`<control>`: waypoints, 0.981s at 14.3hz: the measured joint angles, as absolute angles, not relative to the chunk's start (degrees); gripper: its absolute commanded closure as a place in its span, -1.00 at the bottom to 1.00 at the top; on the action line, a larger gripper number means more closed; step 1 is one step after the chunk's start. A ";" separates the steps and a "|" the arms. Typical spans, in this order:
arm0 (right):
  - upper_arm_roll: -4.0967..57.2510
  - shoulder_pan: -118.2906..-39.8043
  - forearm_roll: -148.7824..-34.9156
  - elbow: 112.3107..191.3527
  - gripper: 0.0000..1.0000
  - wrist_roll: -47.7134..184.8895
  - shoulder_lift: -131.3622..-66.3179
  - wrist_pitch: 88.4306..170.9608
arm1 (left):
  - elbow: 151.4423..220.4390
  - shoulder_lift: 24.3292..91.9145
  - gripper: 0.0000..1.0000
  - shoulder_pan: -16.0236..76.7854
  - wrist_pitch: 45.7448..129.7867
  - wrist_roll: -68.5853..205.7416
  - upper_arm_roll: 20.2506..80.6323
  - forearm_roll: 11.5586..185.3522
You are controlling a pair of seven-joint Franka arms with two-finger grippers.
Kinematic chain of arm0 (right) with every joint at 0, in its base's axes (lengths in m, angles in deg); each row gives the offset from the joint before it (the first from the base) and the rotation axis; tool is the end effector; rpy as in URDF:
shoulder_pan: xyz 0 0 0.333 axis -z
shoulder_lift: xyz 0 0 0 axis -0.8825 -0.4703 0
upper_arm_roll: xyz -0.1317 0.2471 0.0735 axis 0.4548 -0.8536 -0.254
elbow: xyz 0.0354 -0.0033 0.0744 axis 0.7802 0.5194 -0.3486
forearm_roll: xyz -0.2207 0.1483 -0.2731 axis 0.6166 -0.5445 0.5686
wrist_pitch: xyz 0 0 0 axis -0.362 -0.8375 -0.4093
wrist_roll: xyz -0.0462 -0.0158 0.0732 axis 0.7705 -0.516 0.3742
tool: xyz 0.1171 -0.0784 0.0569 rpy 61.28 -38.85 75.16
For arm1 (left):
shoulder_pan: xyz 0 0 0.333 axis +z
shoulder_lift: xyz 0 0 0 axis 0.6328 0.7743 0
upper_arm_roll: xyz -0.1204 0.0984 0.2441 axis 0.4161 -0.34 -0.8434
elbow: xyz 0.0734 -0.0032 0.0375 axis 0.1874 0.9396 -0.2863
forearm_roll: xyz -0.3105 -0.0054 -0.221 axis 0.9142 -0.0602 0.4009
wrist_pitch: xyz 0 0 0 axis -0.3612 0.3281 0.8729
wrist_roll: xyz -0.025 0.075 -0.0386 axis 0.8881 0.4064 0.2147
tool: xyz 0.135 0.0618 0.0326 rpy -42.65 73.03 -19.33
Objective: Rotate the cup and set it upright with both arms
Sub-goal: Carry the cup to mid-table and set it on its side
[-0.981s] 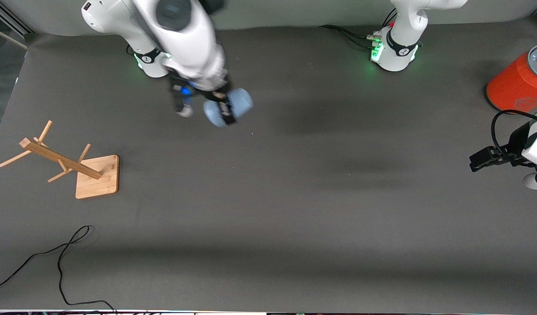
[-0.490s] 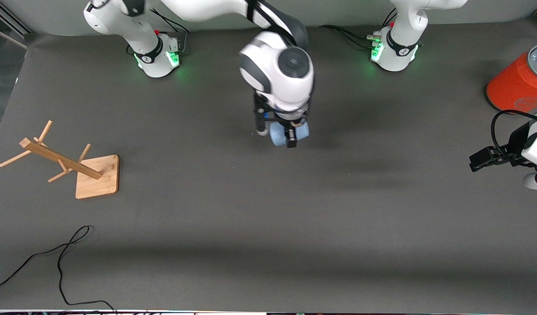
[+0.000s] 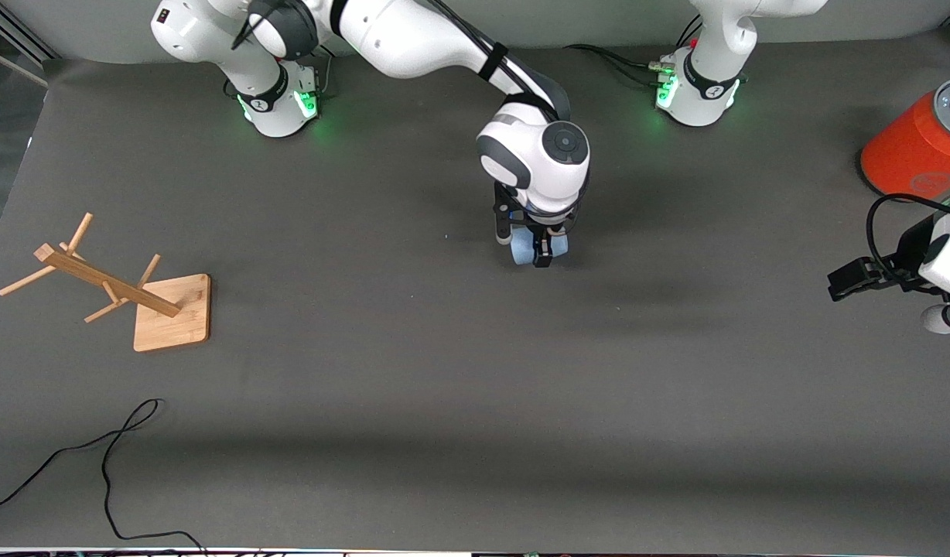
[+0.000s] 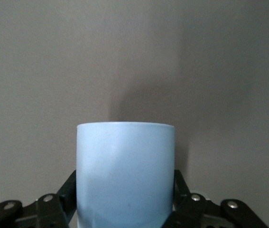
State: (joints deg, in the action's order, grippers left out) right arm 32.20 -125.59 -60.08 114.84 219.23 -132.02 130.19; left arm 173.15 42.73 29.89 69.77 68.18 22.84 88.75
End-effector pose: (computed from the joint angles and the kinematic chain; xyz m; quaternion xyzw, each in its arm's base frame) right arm 0.4103 0.6115 0.1694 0.7027 -0.7101 0.0432 0.0086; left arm 0.6047 -0.0044 0.4924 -0.9980 -0.0573 -0.0192 0.0195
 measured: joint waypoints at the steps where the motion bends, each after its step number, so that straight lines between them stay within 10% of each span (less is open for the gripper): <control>1: 32.20 -125.79 -59.27 114.71 0.13 220.59 -133.03 131.33 | 173.14 42.73 -1.00 29.88 69.76 68.18 22.88 88.76; 2: 32.21 -125.87 -58.91 114.51 0.03 221.50 -133.95 131.88 | 173.13 42.73 -1.00 29.87 69.75 68.18 22.92 88.76; 4: 32.21 -125.97 -58.73 114.03 -0.99 222.16 -135.02 132.93 | 173.07 42.73 -1.00 29.85 69.76 68.19 23.00 88.76; 14: 32.77 -125.99 -58.64 113.59 -1.00 222.39 -135.61 132.89 | 172.05 42.35 -1.00 29.62 69.88 68.12 23.26 88.77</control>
